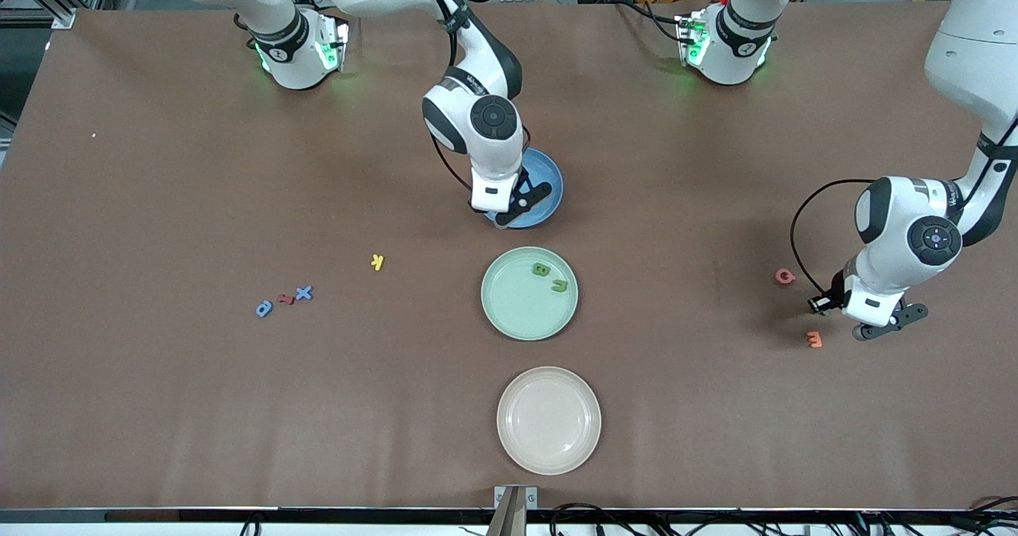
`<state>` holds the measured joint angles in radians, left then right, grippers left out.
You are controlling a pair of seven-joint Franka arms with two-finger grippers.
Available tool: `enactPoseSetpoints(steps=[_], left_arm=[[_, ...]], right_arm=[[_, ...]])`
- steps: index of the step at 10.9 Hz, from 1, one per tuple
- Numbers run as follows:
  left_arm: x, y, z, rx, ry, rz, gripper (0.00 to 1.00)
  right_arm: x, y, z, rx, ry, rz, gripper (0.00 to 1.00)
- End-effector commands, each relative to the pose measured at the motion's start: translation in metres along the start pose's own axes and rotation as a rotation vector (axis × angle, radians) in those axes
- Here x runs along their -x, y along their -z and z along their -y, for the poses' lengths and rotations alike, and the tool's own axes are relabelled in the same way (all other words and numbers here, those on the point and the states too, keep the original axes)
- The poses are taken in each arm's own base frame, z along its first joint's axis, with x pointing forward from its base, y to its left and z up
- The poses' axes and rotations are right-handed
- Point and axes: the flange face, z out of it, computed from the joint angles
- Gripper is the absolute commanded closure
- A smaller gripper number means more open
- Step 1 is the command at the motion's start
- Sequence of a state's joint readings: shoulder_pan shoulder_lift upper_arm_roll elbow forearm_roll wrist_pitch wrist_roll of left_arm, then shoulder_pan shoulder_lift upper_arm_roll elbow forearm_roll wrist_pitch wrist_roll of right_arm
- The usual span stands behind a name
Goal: Sort letters by color into matching plates
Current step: 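Drop the blue 3 on the blue plate while the left gripper grasps green p, then carry the green p toward the green plate while the right gripper withdraws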
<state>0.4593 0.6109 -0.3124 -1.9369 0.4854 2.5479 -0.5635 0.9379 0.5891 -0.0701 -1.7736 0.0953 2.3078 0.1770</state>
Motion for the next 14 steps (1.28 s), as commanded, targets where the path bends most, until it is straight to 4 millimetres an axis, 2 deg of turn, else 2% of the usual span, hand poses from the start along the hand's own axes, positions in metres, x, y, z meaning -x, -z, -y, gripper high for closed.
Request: enactPoseSetpoints(steps=[1,2,4,6,7,9,11,14], left_arm=[[-0.001,-0.002,0.001,-0.007,-0.031,-0.010,0.95],[-0.001,-0.001,0.001,-0.007,-0.033,-0.010,1.00],[-0.001,0.001,-0.003,-0.008,-0.039,-0.014,1.00],[-0.005,0.020,-0.008,-0.010,-0.069,-0.036,1.00],[0.000,0.032,-0.026,-0.013,-0.087,-0.018,1.00],[0.009,0.066,-0.072,-0.024,-0.136,0.031,1.00],[0.020,0.093,-0.116,-0.023,-0.198,0.064,1.00],[0.041,0.118,-0.166,0.027,-0.276,0.059,1.00]], right_arm=[[-0.001,0.004,0.009,0.012,-0.136,-0.011,0.00],[-0.001,0.007,0.007,0.012,-0.140,-0.014,0.00],[-0.002,0.014,0.001,0.017,-0.139,-0.021,0.00],[-0.004,0.033,-0.028,0.030,-0.164,0.005,0.00],[-0.005,0.041,-0.046,0.030,-0.187,0.011,0.00],[-0.012,0.063,-0.097,0.030,-0.264,-0.012,0.00],[-0.013,0.076,-0.152,0.047,-0.347,-0.016,0.00],[-0.008,0.092,-0.244,0.082,-0.459,-0.040,0.00]])
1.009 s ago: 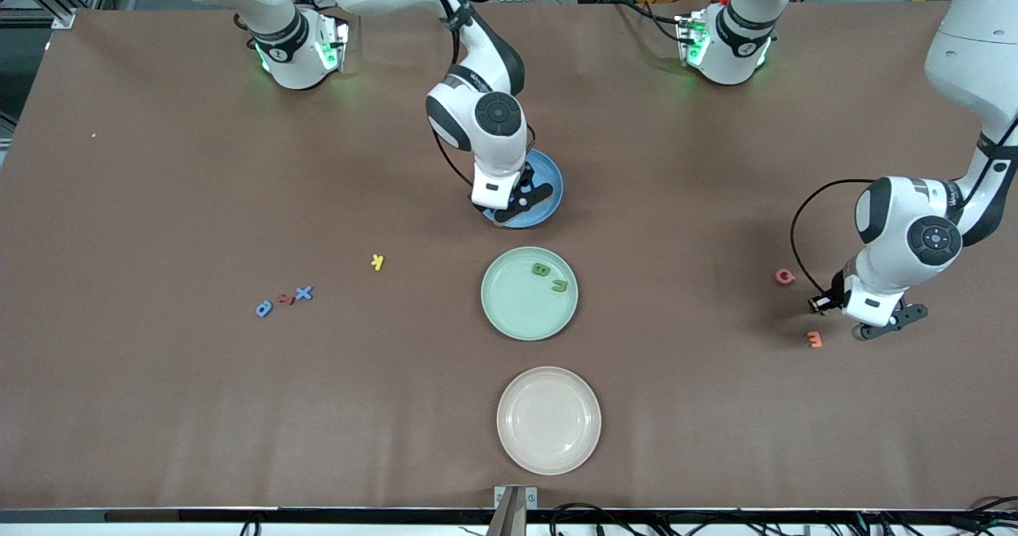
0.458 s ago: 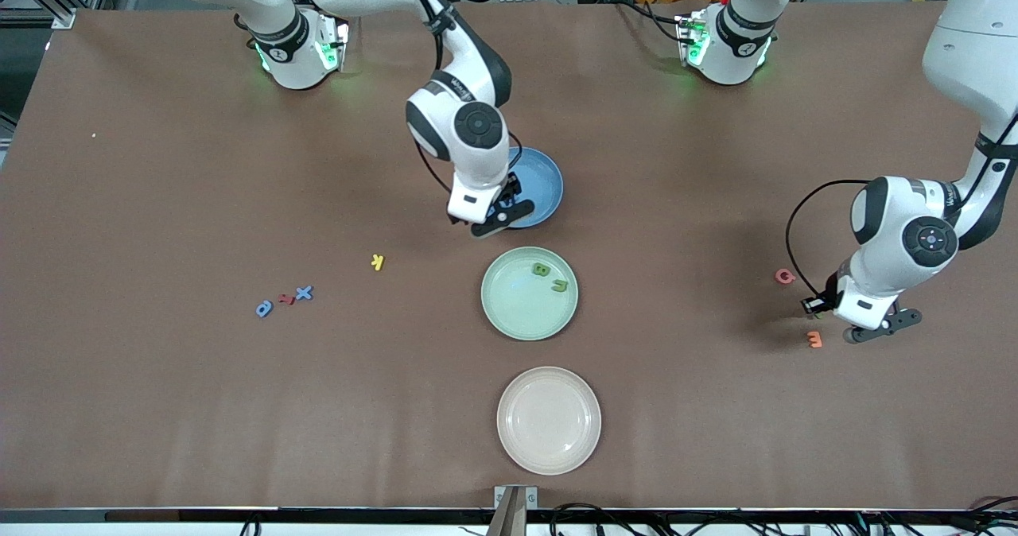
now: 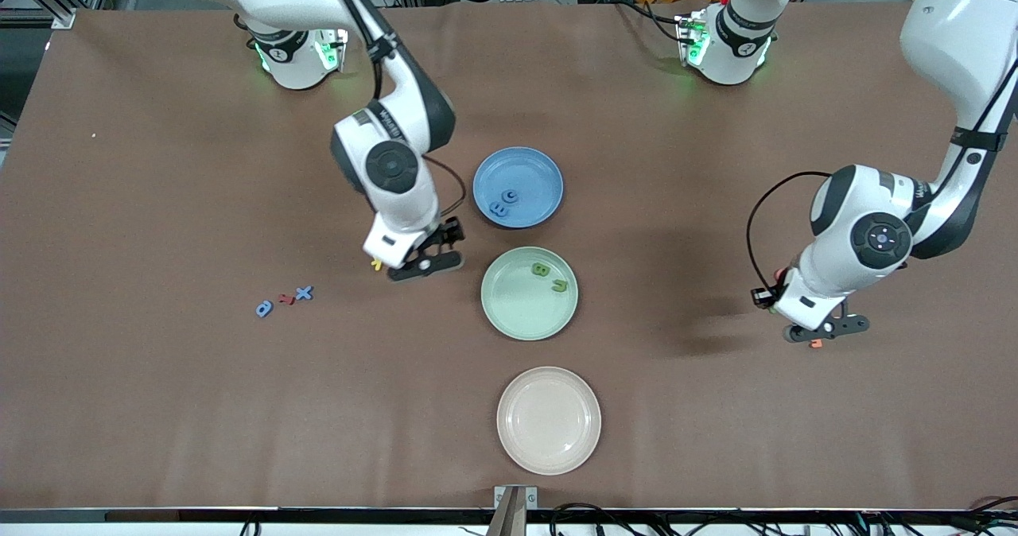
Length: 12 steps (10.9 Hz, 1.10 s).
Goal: Sort letters by color into matching plates
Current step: 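Carry the green p toward the green plate while the right gripper withdraws, then release the green p on the green plate while the right gripper grasps blue e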
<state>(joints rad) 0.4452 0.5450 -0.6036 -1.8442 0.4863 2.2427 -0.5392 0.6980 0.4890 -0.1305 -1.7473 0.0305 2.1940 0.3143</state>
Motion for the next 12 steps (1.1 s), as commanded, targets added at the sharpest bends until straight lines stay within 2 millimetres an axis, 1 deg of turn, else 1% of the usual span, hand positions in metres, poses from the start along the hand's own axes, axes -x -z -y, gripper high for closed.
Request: enactPoseSetpoints(steps=[1,2,4,6,7,8,9,10,11,12], left_arm=[[0.015,0.021,-0.049,0.026,-0.075,0.000,1.00],[0.027,0.025,-0.079,0.018,-0.126,0.014,1.00],[0.049,0.031,-0.132,0.018,-0.198,0.009,1.00],[0.077,0.043,-0.188,0.030,-0.258,-0.005,1.00],[0.087,0.052,-0.212,0.038,-0.258,-0.023,1.00],[0.098,0.055,-0.233,0.045,-0.262,-0.027,1.00],[0.112,0.059,-0.261,0.058,-0.292,-0.033,1.00],[0.123,0.063,-0.285,0.074,-0.312,-0.038,1.00],[0.127,0.062,-0.300,0.088,-0.314,-0.036,1.00],[0.121,0.057,-0.306,0.105,-0.310,-0.028,1.00]], right_arm=[[-0.020,0.019,-0.088,0.036,-0.122,-0.023,0.00],[-0.025,0.024,-0.119,0.032,-0.179,-0.029,0.00],[-0.033,0.026,-0.187,0.029,-0.289,-0.031,0.00],[-0.033,0.025,-0.240,0.017,-0.384,-0.029,0.00],[-0.031,0.026,-0.260,0.015,-0.425,-0.027,0.00],[-0.028,0.026,-0.280,0.013,-0.492,-0.025,0.00],[-0.026,0.027,-0.292,0.011,-0.607,-0.026,0.00],[-0.026,0.025,-0.297,0.010,-0.690,-0.025,0.00],[-0.024,0.023,-0.310,0.010,-0.750,-0.024,0.00],[-0.022,0.019,-0.321,-0.013,-0.834,-0.018,0.00]])
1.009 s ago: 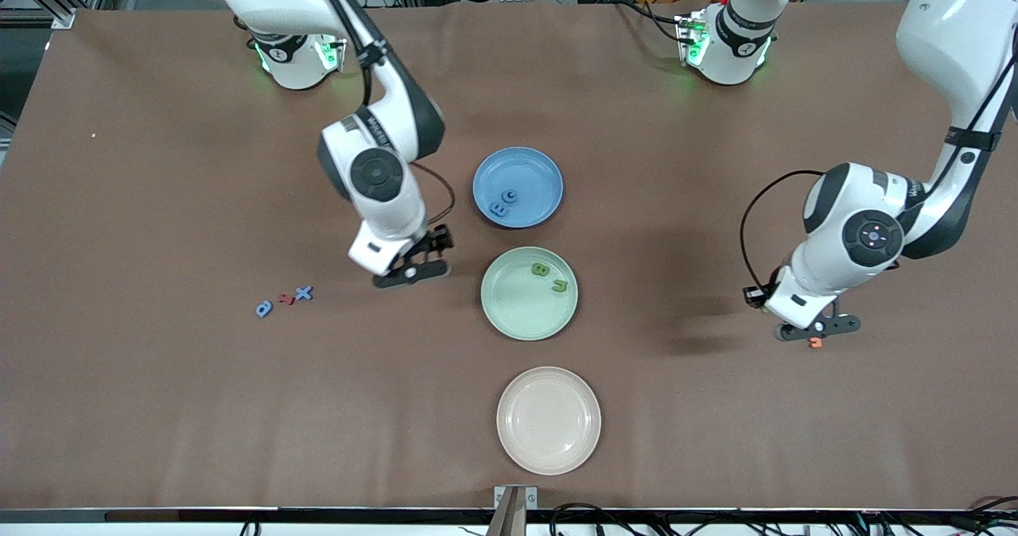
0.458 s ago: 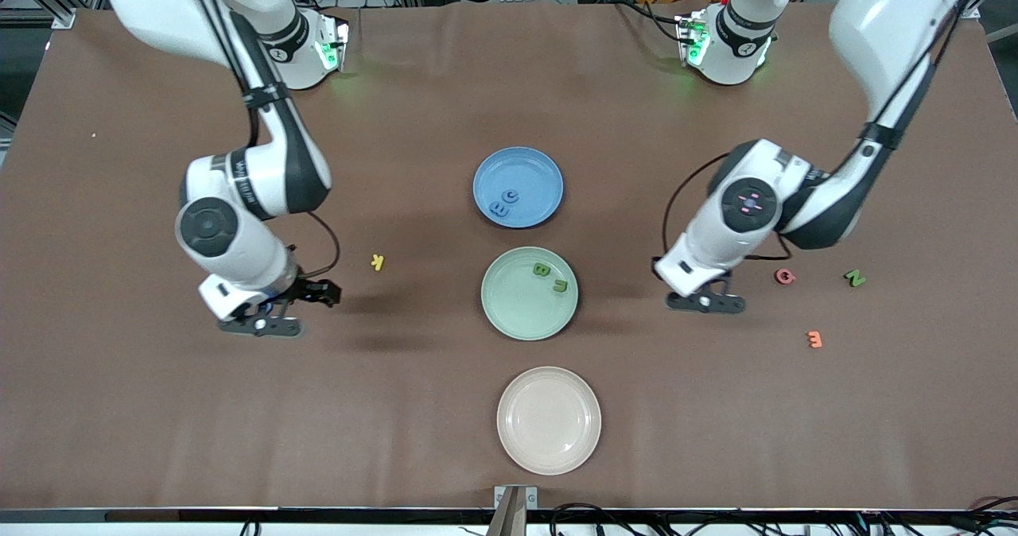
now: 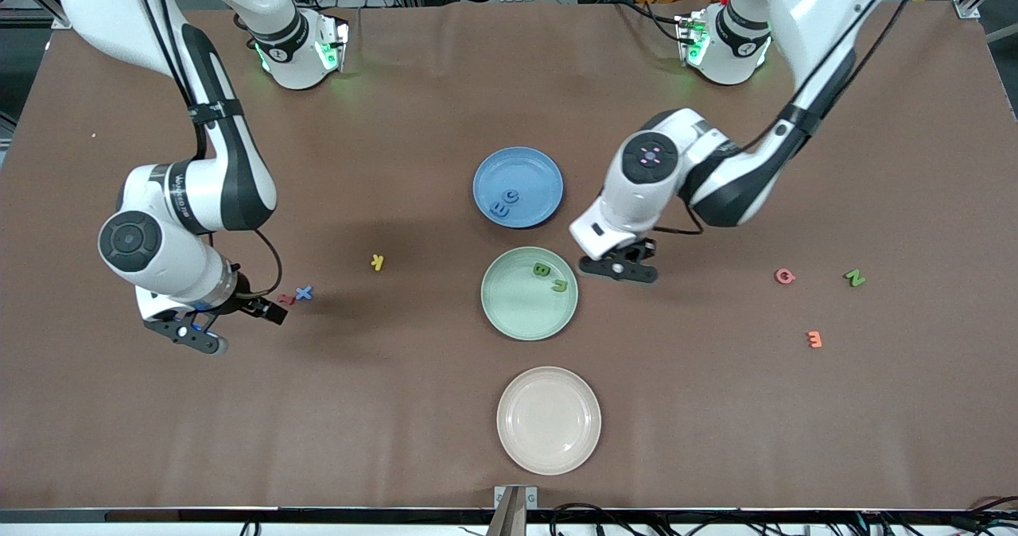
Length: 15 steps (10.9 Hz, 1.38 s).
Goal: Sort letters by color into matching plates
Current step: 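Release the green p on the green plate while the right gripper grasps blue e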
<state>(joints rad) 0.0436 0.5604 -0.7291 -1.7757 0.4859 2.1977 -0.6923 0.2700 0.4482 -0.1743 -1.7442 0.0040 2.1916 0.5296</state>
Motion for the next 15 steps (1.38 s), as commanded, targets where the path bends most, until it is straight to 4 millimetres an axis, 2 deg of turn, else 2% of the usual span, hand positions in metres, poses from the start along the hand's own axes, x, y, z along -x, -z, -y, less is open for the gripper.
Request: enactPoseSetpoints(steps=[1,3,4,6,8,10,13,14,15], left_arm=[[-0.014,-0.019,-0.024,0.043,0.009,0.032,1.00],[-0.013,-0.027,-0.061,0.062,-0.031,0.022,1.00],[-0.017,-0.037,-0.068,0.049,-0.033,0.012,1.00],[-0.018,-0.048,-0.093,0.021,-0.049,-0.018,1.00],[-0.015,-0.065,-0.101,0.008,-0.061,-0.022,1.00],[-0.014,-0.081,-0.103,0.030,-0.064,-0.019,1.00],[-0.016,-0.088,-0.101,0.038,-0.064,-0.024,0.99],[-0.016,-0.092,-0.099,0.035,-0.063,-0.022,0.91],[-0.016,-0.092,-0.099,0.035,-0.064,-0.024,0.53]], right_arm=[[-0.007,-0.002,-0.025,-0.033,-0.253,0.034,0.00],[-0.014,-0.012,-0.045,-0.041,-0.338,0.043,0.00],[-0.019,-0.019,-0.060,-0.059,-0.386,0.044,0.00],[-0.009,-0.051,-0.065,-0.083,-0.378,0.001,0.00],[0.000,-0.075,-0.077,-0.078,-0.301,-0.013,0.00],[0.003,-0.094,-0.079,-0.079,-0.279,-0.028,0.00],[0.008,-0.115,-0.087,-0.075,-0.284,-0.036,0.00],[0.005,-0.123,-0.091,-0.085,-0.292,-0.061,0.00],[0.007,-0.132,-0.091,-0.083,-0.292,-0.064,0.00]])
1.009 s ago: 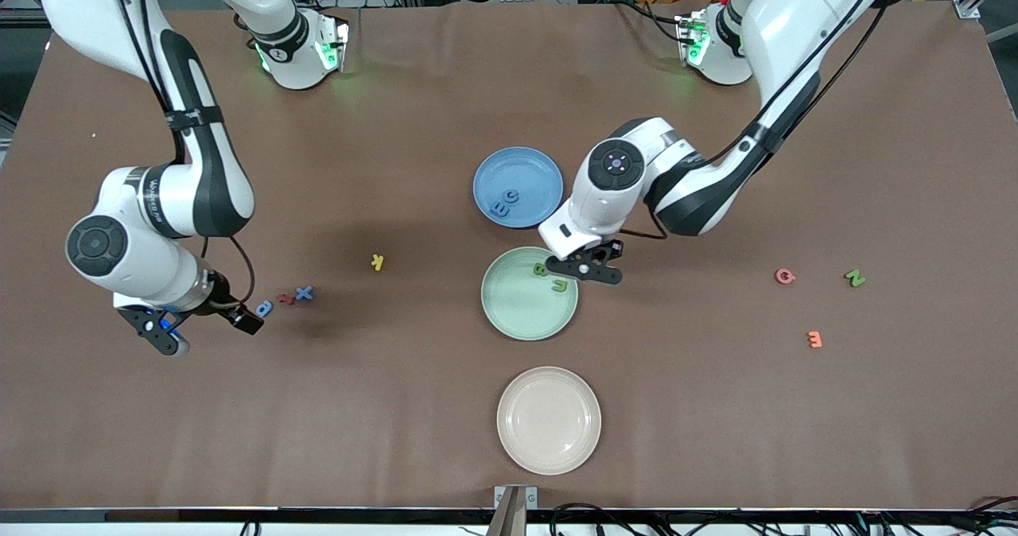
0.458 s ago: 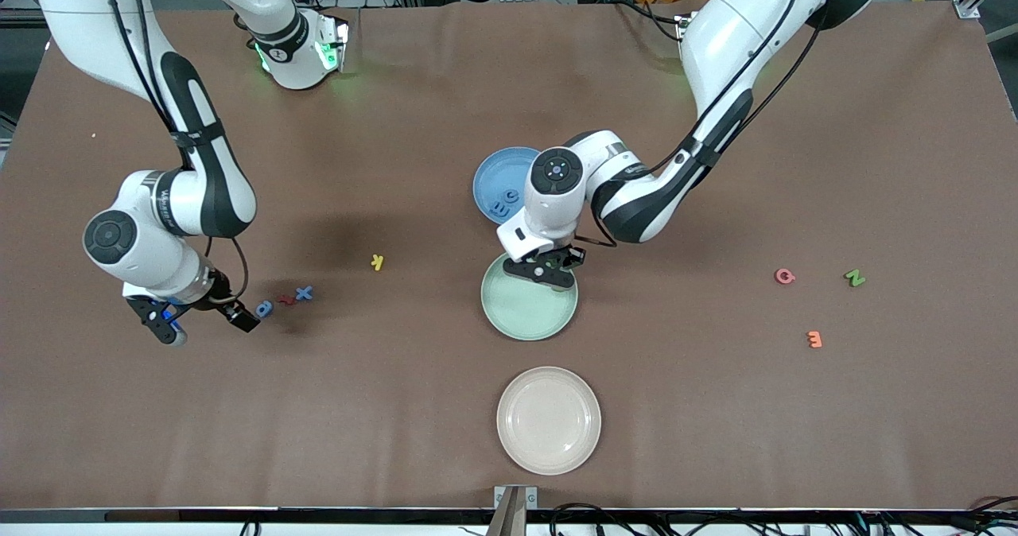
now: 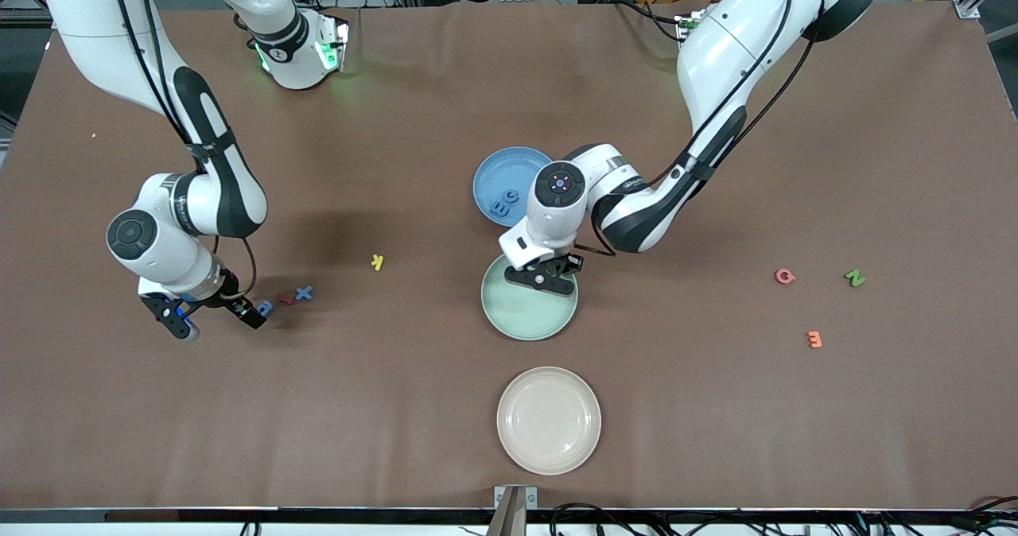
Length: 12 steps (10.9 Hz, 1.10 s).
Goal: Sort letters by color into matching plates
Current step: 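Release the green p on the green plate while the right gripper grasps blue e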
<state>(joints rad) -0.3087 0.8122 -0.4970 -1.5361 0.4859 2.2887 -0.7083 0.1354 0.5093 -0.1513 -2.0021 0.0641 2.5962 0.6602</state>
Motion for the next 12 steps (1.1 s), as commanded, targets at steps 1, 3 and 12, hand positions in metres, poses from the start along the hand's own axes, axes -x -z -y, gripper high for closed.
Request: enactPoseSetpoints(steps=[1,3,12], left_arm=[[-0.006,0.001,0.001,-0.004,-0.001,-0.021,0.01],[-0.011,0.009,0.006,-0.005,0.010,-0.034,0.00],[-0.009,0.112,0.135,-0.270,0.136,0.053,0.00]], right_arm=[[0.000,-0.017,-0.007,-0.020,0.001,-0.015,0.00],[0.004,-0.029,-0.006,-0.021,0.003,-0.023,0.00],[0.019,-0.038,-0.006,-0.020,0.016,-0.009,0.30]])
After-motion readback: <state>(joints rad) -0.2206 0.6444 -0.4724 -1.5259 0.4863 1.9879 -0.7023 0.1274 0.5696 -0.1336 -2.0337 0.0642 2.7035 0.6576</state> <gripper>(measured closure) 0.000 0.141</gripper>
